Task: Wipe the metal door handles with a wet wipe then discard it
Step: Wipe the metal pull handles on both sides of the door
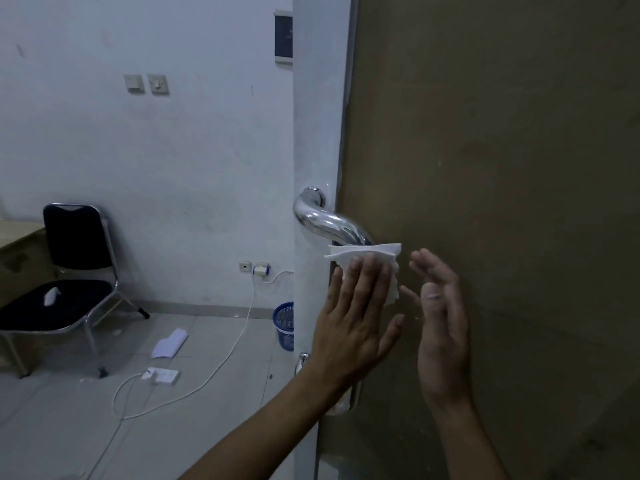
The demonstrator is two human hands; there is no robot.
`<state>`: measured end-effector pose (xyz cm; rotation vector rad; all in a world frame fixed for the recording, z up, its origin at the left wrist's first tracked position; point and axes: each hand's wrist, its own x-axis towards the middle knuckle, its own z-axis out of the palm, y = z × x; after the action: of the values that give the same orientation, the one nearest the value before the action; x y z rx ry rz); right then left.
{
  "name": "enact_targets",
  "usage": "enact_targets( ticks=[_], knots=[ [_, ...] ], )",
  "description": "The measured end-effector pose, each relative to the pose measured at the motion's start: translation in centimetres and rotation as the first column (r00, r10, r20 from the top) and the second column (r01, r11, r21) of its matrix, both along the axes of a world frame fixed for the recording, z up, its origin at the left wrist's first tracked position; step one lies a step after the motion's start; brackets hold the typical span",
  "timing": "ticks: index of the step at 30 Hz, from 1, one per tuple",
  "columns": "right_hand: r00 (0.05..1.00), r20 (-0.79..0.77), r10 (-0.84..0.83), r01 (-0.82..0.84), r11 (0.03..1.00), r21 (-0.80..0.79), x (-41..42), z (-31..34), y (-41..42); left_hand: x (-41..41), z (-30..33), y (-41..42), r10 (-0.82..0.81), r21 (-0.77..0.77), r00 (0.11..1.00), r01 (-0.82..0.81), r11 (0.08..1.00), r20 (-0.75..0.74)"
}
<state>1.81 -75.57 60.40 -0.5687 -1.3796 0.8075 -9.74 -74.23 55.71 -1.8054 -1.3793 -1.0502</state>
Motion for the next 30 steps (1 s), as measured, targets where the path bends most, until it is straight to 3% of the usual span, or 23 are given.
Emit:
enact_targets(
  ticks=[3, 6, 11, 13, 16, 18, 21, 24, 27, 30],
  knots=[
    [1.0, -0.001, 0.009, -0.009, 1.0, 0.019, -0.1, 0.4, 0.4, -0.8, 2.1, -0.5, 0.12, 0.017, 0.983, -0.119, 0.993, -0.136],
    [1.0, 0.01, 0.021, -0.022, 1.0, 0.016, 0.0, 0.7, 0.9, -1.7, 4.2, -0.9, 0.18, 0.047, 0.971, -0.175, 0.983, -0.157],
    [0.997, 0.02, 0.08, -0.08, 0.997, 0.022, -0.4, 1.5, 1.6, -5.0, 8.8, -0.8, 0.102, -0.083, 0.988, -0.093, 0.992, 0.114],
    [0.993, 0.071, 0.098, -0.1, 0.995, 0.026, -0.6, 1.7, 1.9, -7.1, 10.1, -0.9, -0.03, -0.163, 0.969, 0.072, 0.984, 0.244],
    [0.979, 0.13, 0.155, -0.16, 0.987, 0.027, -1.2, 2.0, 2.2, -9.5, 11.2, -0.2, -0.227, -0.22, 0.866, 0.352, 0.91, 0.446],
    [0.971, 0.131, 0.201, -0.207, 0.978, 0.036, -1.6, 2.2, 2.4, -10.3, 12.1, 0.5, -0.216, -0.285, 0.81, 0.422, 0.861, 0.545],
    [0.945, 0.144, 0.293, -0.299, 0.954, 0.025, -1.9, 2.4, 2.5, -10.7, 12.8, 1.4, -0.16, -0.328, 0.807, 0.4, 0.856, 0.568],
    [0.922, 0.153, 0.355, -0.358, 0.934, -0.007, -1.8, 2.5, 2.5, -10.5, 12.5, 1.6, -0.165, -0.284, 0.767, 0.415, 0.864, 0.62],
    [0.918, 0.142, 0.371, -0.37, 0.928, -0.03, -1.4, 2.5, 2.6, -9.0, 11.3, 0.9, -0.182, -0.159, 0.613, 0.459, 0.874, 0.769],
    [0.91, 0.142, 0.39, -0.389, 0.921, -0.033, -1.0, 2.4, 2.8, -6.3, 9.9, 0.2, -0.217, 0.022, 0.474, 0.383, 0.924, 0.853]
  ],
)
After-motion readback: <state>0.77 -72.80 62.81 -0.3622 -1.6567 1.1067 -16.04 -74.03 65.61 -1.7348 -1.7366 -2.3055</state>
